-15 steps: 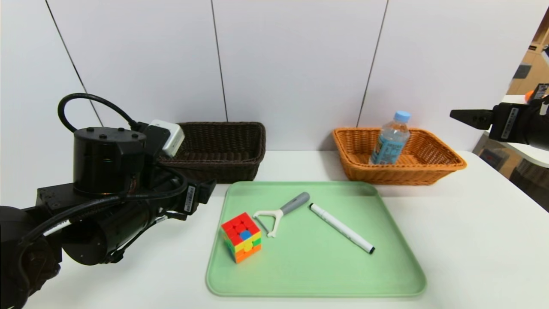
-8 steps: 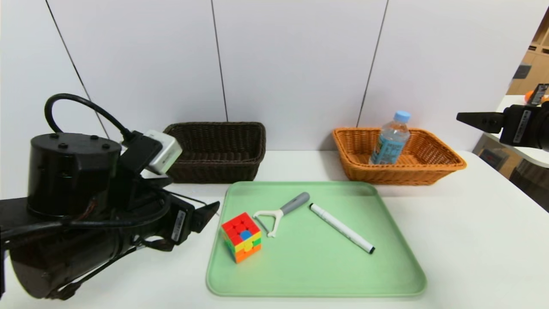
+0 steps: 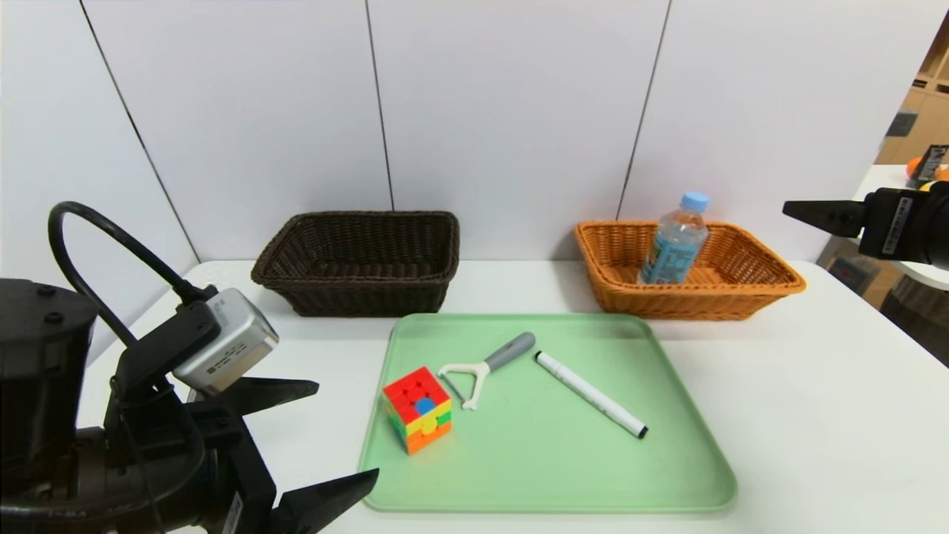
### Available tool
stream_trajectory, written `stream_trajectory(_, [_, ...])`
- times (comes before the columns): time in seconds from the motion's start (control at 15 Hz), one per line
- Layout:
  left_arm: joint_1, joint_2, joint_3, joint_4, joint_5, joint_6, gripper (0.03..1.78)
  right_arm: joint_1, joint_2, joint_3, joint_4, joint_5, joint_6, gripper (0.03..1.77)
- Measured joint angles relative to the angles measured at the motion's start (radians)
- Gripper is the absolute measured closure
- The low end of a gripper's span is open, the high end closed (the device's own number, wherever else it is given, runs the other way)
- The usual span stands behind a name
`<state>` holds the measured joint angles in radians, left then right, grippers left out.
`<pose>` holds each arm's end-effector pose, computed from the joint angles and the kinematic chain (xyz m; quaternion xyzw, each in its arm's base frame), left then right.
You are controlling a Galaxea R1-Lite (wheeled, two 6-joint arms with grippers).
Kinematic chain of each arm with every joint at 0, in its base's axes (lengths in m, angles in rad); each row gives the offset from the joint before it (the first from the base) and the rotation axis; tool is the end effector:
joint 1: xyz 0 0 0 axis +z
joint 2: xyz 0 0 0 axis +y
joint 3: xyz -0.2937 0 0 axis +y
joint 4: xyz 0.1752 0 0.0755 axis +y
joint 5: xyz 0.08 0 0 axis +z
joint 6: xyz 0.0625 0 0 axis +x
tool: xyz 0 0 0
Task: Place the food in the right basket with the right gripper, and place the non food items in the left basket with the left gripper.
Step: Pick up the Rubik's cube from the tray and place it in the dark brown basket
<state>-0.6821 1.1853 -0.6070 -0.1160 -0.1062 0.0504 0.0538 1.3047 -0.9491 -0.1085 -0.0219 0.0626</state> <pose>0.1548 -0.1342 0.1762 0.0877 0.2102 -0.3792 0.8968 0.2512 0.0122 0.2583 0.0264 0.1236 0.0120 0.9919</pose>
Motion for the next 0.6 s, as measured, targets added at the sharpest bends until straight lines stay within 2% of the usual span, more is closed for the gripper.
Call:
stream_trajectory(0.27, [0.011,0.062,0.044,-0.152,-0.001,0.004,0.12,0.024,-0.039,0.026,0.013,0.021,-0.009,0.11])
stream_trajectory(0.6, [0.056,0.149,0.050,-0.183,-0.003,0.013,0.12,0.050,-0.141,-0.015,0.344,0.035,-0.071,0.11])
